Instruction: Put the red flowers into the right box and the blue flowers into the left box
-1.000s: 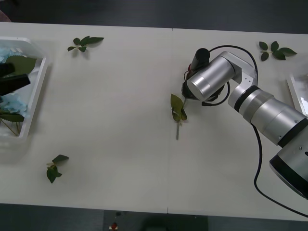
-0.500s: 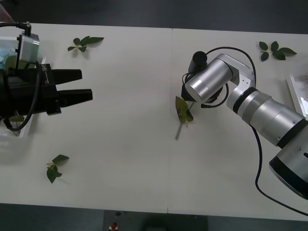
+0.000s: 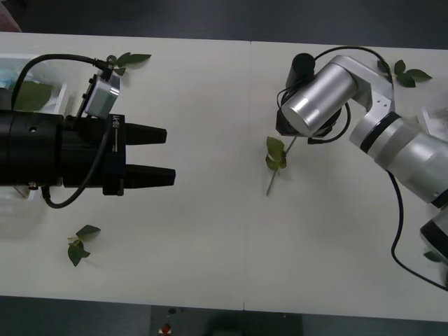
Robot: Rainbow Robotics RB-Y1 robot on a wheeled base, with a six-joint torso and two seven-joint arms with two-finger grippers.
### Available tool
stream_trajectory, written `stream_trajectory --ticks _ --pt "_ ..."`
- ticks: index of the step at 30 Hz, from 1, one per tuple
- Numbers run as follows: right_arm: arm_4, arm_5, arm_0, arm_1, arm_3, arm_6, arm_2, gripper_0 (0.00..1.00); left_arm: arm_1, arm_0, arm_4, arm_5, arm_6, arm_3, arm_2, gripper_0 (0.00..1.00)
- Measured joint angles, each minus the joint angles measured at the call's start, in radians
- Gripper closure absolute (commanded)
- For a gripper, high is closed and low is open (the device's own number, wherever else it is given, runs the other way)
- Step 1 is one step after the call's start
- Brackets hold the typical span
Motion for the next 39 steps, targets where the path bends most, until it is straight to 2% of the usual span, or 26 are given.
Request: stream_trajectory --ticks 5,10,16,22,27,33,36,39 --pt "-0.075 0.098 0.000 -0.137 -0.156 0.000 -0.001 1.00 -0.050 0.000 -0.034 0.000 0.000 -0.034 -0.007 0.08" --pt "-0.194 0.158 0.000 -0.267 -0.245 0.000 -0.032 1.00 -0.081 0.000 -0.034 0.000 0.000 -0.036 -0.008 0.09" --pt "-0.315 0.244 0.000 -0.391 -0.265 0.097 -0.124 1.00 -0.081 0.000 -0.034 0.001 0.000 -0.037 -0.008 0.09" --pt "-0.407 0.306 0.015 -0.493 -0.265 0.257 -0.258 1.00 -0.110 0.000 -0.034 0.001 0.000 -0.037 -0.008 0.01" --pt "-0.430 0.309 0.118 -0.560 -0.266 0.415 -0.430 1.00 -0.126 0.000 -0.060 0.001 0.000 -0.037 -0.008 0.00" --pt "-0.409 0.323 0.323 -0.573 -0.256 0.589 -0.745 1.00 -0.126 -0.001 -0.061 0.002 0.000 -0.037 -0.009 0.00" --pt "-0.383 0.320 0.396 -0.573 -0.203 0.710 -0.874 1.00 -0.126 -0.001 -0.061 0.002 0.000 -0.037 -0.020 0.00" --pt "-0.353 0.282 0.415 -0.573 -0.089 0.874 -0.938 1.00 -0.126 -0.001 -0.068 0.002 0.000 -0.037 -0.037 0.00"
